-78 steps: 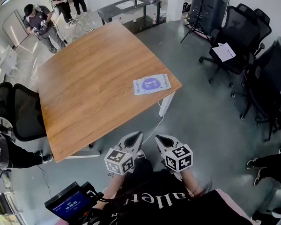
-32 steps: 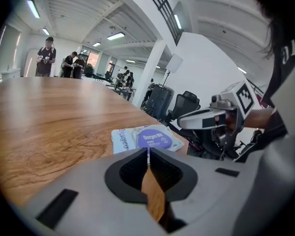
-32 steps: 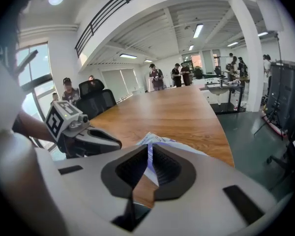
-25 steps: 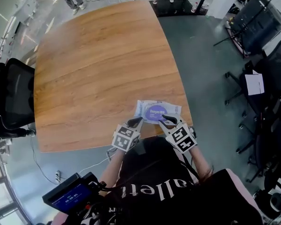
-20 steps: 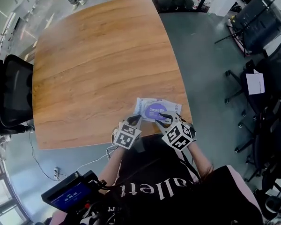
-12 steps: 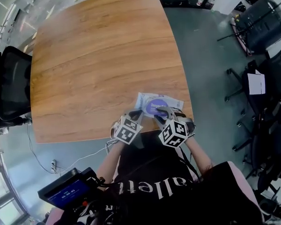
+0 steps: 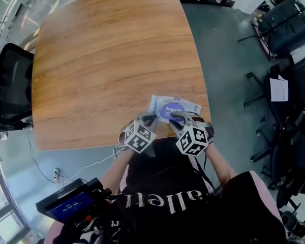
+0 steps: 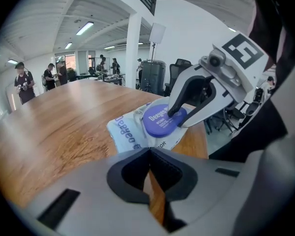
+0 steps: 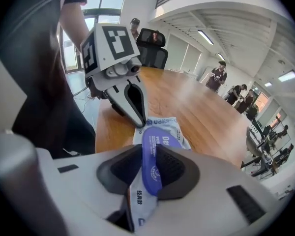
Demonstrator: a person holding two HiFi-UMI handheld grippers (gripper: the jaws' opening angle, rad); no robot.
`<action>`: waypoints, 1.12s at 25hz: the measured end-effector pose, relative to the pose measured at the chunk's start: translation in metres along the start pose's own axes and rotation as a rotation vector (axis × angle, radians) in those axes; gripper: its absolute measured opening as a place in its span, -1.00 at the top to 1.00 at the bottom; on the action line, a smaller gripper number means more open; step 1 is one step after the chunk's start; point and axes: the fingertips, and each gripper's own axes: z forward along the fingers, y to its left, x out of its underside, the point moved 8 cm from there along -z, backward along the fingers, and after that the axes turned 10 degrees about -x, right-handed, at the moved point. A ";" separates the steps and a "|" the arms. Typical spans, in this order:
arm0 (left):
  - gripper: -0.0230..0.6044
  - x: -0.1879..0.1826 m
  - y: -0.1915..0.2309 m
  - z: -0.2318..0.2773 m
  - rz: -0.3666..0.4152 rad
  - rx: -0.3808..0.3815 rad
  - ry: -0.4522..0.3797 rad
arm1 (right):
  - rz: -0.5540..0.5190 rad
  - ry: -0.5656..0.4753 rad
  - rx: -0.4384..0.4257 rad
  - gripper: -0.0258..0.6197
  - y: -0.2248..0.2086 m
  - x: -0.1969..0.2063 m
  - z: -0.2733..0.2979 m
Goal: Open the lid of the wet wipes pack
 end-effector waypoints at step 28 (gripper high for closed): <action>0.28 -0.033 -0.003 -0.005 0.110 0.072 -0.059 | -0.056 0.035 -0.128 0.68 -0.013 -0.002 -0.009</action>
